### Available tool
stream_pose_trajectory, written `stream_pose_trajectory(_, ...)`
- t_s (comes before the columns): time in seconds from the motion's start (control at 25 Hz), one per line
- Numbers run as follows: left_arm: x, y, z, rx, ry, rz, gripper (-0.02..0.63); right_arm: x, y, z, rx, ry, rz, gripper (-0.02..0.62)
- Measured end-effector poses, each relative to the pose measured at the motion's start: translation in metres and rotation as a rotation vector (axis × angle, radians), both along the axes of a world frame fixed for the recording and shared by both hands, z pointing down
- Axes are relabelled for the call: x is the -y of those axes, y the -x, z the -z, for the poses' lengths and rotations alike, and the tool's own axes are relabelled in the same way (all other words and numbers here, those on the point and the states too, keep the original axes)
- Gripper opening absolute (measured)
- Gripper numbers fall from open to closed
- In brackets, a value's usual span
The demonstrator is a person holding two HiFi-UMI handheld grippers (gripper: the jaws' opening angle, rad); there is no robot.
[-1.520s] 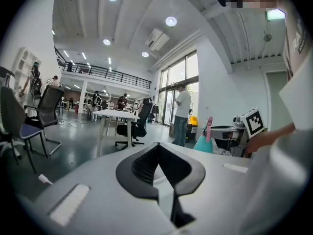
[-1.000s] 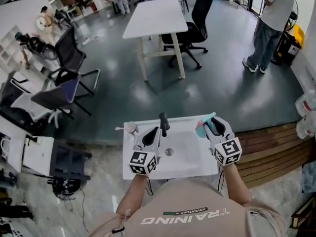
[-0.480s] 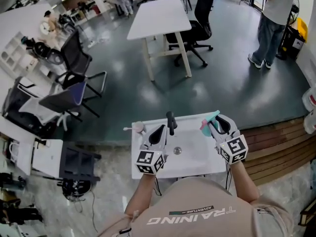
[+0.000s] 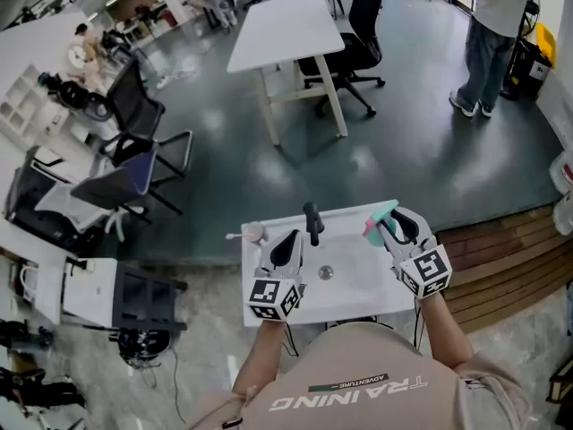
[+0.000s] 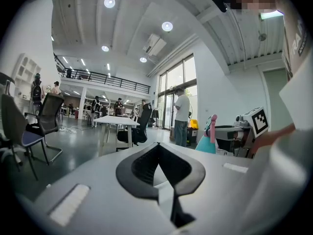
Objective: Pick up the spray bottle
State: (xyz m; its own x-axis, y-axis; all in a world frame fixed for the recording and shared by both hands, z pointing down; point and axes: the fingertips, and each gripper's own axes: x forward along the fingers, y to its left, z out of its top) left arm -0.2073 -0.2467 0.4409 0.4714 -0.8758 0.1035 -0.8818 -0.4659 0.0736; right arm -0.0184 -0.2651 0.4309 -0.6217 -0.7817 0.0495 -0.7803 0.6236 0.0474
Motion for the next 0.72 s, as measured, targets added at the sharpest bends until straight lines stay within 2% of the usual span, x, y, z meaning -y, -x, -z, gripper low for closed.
stream_pose_trajectory(0.72,0.011,0.005,-0.016,-0.010,0.028,-0.011,0.015,0.010,0.005,-0.008,-0.001,0.004,-0.009,0.130)
